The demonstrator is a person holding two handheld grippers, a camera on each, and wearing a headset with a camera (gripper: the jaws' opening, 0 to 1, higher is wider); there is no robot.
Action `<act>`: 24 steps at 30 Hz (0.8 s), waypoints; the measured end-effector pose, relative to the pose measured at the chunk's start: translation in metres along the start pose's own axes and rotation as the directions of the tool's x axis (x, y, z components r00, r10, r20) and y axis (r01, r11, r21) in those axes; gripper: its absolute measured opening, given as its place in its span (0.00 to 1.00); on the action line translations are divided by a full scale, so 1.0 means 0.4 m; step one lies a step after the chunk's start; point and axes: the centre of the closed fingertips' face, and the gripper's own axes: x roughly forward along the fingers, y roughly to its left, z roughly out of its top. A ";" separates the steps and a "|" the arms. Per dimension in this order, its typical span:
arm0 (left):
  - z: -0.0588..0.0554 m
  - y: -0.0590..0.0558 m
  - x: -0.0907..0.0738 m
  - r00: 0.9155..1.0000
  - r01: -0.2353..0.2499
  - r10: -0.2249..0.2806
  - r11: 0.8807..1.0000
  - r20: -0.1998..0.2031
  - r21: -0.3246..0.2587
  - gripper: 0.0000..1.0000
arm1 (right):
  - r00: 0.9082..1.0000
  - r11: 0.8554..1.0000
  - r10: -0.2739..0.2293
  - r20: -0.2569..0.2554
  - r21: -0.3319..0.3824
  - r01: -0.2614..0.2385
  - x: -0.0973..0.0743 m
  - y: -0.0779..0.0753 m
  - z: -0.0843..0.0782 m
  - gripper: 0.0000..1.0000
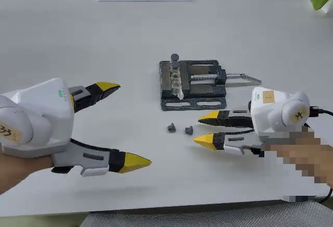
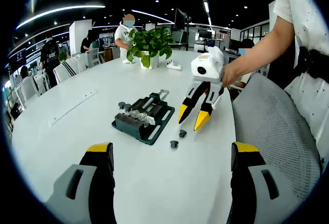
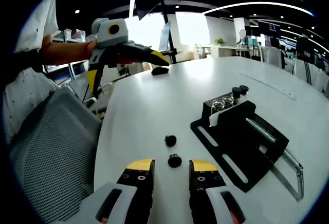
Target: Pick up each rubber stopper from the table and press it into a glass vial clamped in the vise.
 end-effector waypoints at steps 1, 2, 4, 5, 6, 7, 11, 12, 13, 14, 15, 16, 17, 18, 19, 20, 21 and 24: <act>0.000 0.000 0.000 1.000 0.000 0.000 1.000 -0.001 0.000 0.95 | 1.000 1.000 0.000 0.000 0.000 0.000 0.003 0.000 0.001 0.22; 0.000 0.000 0.000 1.000 0.000 0.000 1.000 -0.002 0.000 0.95 | 1.000 1.000 0.001 0.001 -0.001 -0.001 0.005 0.001 0.001 0.22; 0.000 0.000 0.001 1.000 0.000 0.000 1.000 -0.002 0.000 0.95 | 1.000 1.000 0.000 -0.004 -0.005 0.000 0.010 -0.002 -0.003 0.19; 0.000 0.000 0.001 1.000 0.001 -0.001 1.000 -0.003 0.000 0.95 | 1.000 1.000 -0.001 -0.003 -0.003 0.001 0.012 -0.003 -0.003 0.19; -0.001 -0.001 0.001 1.000 0.002 -0.002 1.000 -0.005 0.000 0.95 | 1.000 1.000 -0.002 -0.003 -0.003 0.002 0.015 -0.003 -0.003 0.19; -0.002 -0.001 0.002 1.000 0.002 -0.002 1.000 -0.006 0.000 0.94 | 1.000 1.000 -0.003 -0.004 -0.005 0.003 0.016 -0.003 -0.003 0.18; -0.003 -0.002 0.003 1.000 0.005 -0.005 1.000 -0.008 0.000 0.94 | 1.000 1.000 0.003 -0.006 -0.010 -0.003 0.023 -0.002 -0.004 0.16; -0.003 -0.002 0.003 1.000 0.005 -0.005 1.000 -0.009 0.000 0.94 | 1.000 1.000 0.004 -0.010 -0.012 -0.004 0.024 -0.003 -0.007 0.16; -0.003 -0.002 0.004 1.000 0.004 -0.004 1.000 -0.008 -0.001 0.94 | 1.000 1.000 0.003 -0.014 -0.013 -0.003 0.026 -0.004 -0.009 0.15; -0.003 -0.002 0.004 1.000 0.004 -0.004 1.000 -0.008 -0.002 0.94 | 1.000 1.000 0.001 -0.017 -0.015 -0.001 0.026 -0.005 -0.010 0.15; -0.003 -0.002 0.004 1.000 0.004 -0.004 1.000 -0.008 -0.001 0.94 | 1.000 1.000 0.001 -0.018 -0.016 -0.002 0.026 -0.005 -0.011 0.14; -0.003 -0.002 0.005 1.000 0.005 -0.005 1.000 -0.008 -0.001 0.94 | 1.000 1.000 0.004 -0.019 -0.016 -0.005 0.027 -0.002 -0.010 0.14; -0.002 -0.003 0.005 1.000 0.006 -0.006 1.000 -0.008 -0.002 0.94 | 1.000 1.000 0.003 -0.020 -0.020 -0.004 0.028 -0.002 -0.010 0.13; -0.002 -0.003 0.005 1.000 0.006 -0.006 1.000 -0.007 -0.002 0.94 | 1.000 1.000 0.005 -0.023 -0.021 -0.005 0.028 -0.002 -0.012 0.13; -0.003 -0.004 0.005 1.000 0.006 -0.006 1.000 -0.008 -0.002 0.94 | 1.000 1.000 0.005 -0.024 -0.022 -0.005 0.029 -0.003 -0.013 0.12; -0.003 -0.004 0.005 1.000 0.006 -0.006 1.000 -0.008 -0.001 0.94 | 1.000 1.000 0.004 -0.027 -0.022 -0.005 0.029 -0.003 -0.015 0.11; -0.003 -0.004 0.005 1.000 0.007 -0.007 1.000 -0.008 -0.002 0.94 | 1.000 1.000 0.003 -0.027 -0.023 -0.003 0.030 -0.004 -0.015 0.11; -0.002 -0.004 0.004 1.000 0.007 -0.007 1.000 -0.009 -0.001 0.94 | 1.000 1.000 0.002 -0.028 -0.024 -0.003 0.030 -0.003 -0.013 0.10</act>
